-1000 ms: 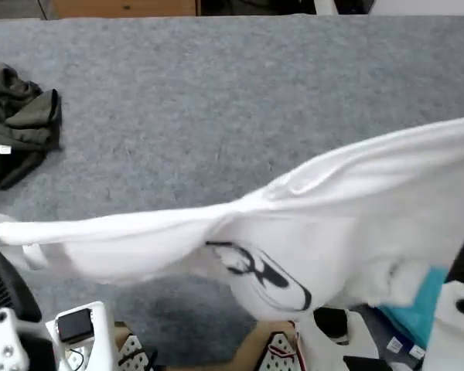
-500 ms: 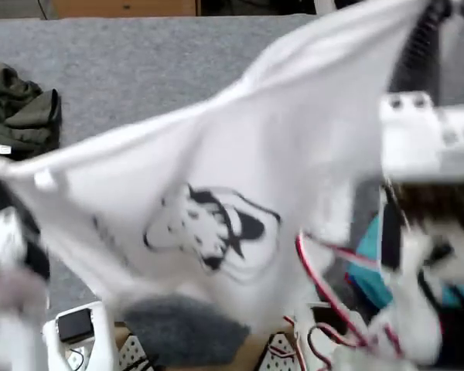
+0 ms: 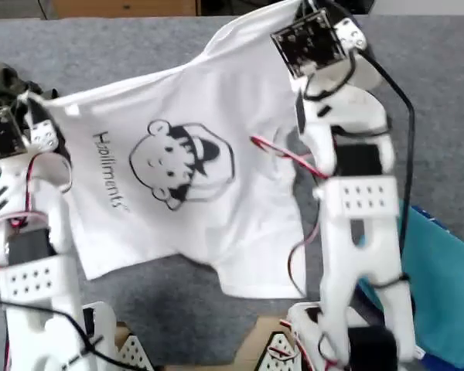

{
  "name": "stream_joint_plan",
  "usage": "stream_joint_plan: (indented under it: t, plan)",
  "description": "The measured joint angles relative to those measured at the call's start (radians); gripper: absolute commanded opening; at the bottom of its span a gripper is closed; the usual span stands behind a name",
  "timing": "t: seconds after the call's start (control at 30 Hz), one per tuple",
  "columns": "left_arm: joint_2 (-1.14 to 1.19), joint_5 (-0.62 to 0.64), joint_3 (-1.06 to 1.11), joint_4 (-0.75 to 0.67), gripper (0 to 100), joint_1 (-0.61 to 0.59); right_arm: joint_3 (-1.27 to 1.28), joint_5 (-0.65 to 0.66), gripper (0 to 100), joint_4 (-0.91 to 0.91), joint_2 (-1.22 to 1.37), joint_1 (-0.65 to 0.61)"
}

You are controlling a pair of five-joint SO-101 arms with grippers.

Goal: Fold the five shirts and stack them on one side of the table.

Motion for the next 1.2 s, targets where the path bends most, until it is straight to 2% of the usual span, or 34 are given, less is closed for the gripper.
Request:
stream_joint_plan:
  t: [0.13, 0.27, 0.43, 0.57, 0.67, 0.8, 0.97, 1.2]
  plan:
    - [0.23, 0.0, -0.072, -0.109, 2, 0.02, -0.068, 0.0, 0.4, -0.048, 0.192, 0.0]
    - [0.476, 0.0, -0.242, -0.133, 2, 0.023, -0.221, 0.0, 0.4, -0.04, 0.356, 0.0]
    - [0.667, 0.0, -0.413, -0.135, 2, 0.023, -0.419, 0.0, 0.4, 0.114, 0.473, 0.0]
    - [0.697, 0.0, -0.451, -0.109, 2, 0.023, -0.508, -0.058, 0.5, 0.256, 0.483, 0.0]
    - [0.695, 0.0, -0.494, 0.017, 2, 0.023, -0.531, -0.098, 0.5, 0.4, 0.468, 0.0]
    - [0.638, 0.0, -0.555, 0.275, 2, 0.023, -0.531, -0.106, 0.5, 0.611, 0.414, 0.0]
    - [0.516, 0.0, -0.606, 0.568, 2, 0.023, -0.531, -0.052, 0.4, 0.868, 0.339, 0.002]
    - [0.385, -0.005, -0.594, 0.812, 2, 0.035, -0.531, 0.0, 0.4, 1.122, 0.25, 0.002]
